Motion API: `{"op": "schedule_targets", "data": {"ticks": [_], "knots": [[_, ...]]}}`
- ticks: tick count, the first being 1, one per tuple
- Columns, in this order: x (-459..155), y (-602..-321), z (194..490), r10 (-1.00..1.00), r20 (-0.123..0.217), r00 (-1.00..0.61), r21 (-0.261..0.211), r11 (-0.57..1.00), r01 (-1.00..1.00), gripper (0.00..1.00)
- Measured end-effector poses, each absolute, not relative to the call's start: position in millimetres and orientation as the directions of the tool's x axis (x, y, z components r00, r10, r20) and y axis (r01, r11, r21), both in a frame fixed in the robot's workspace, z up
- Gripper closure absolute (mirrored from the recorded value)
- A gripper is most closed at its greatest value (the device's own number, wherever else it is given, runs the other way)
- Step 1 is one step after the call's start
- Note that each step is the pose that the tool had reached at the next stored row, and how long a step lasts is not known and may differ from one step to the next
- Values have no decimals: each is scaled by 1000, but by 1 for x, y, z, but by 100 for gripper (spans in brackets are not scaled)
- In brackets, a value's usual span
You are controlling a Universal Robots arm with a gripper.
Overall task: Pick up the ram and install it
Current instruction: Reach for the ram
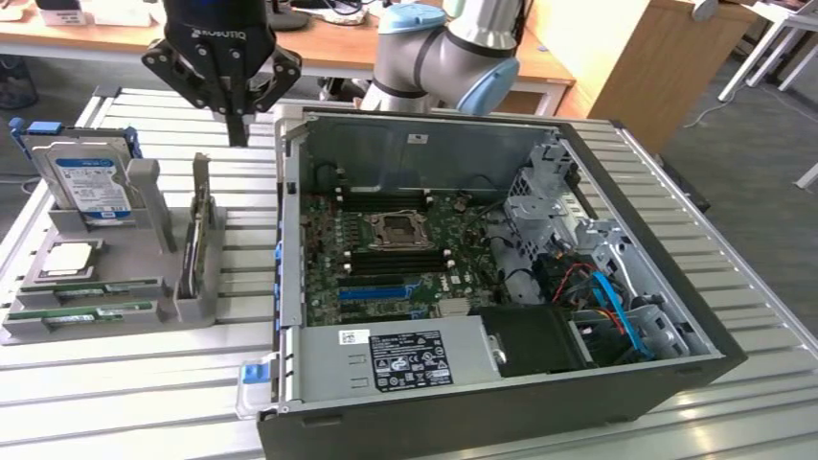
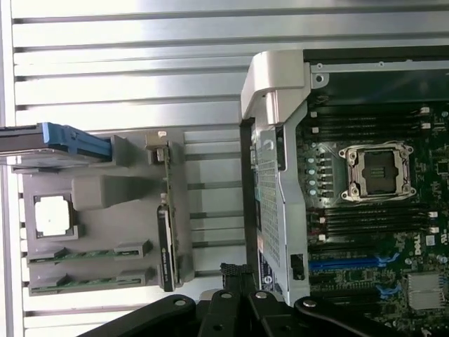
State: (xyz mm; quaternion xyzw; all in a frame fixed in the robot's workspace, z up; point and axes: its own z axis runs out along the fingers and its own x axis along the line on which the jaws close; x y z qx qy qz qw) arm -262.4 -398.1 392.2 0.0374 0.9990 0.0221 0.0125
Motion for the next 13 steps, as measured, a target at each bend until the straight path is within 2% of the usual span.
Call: {"op": "schedule_targets", "data": {"ticks": [13], "knots": [[-293,-398,392,75,-23,-997,45,996,74,89]]}}
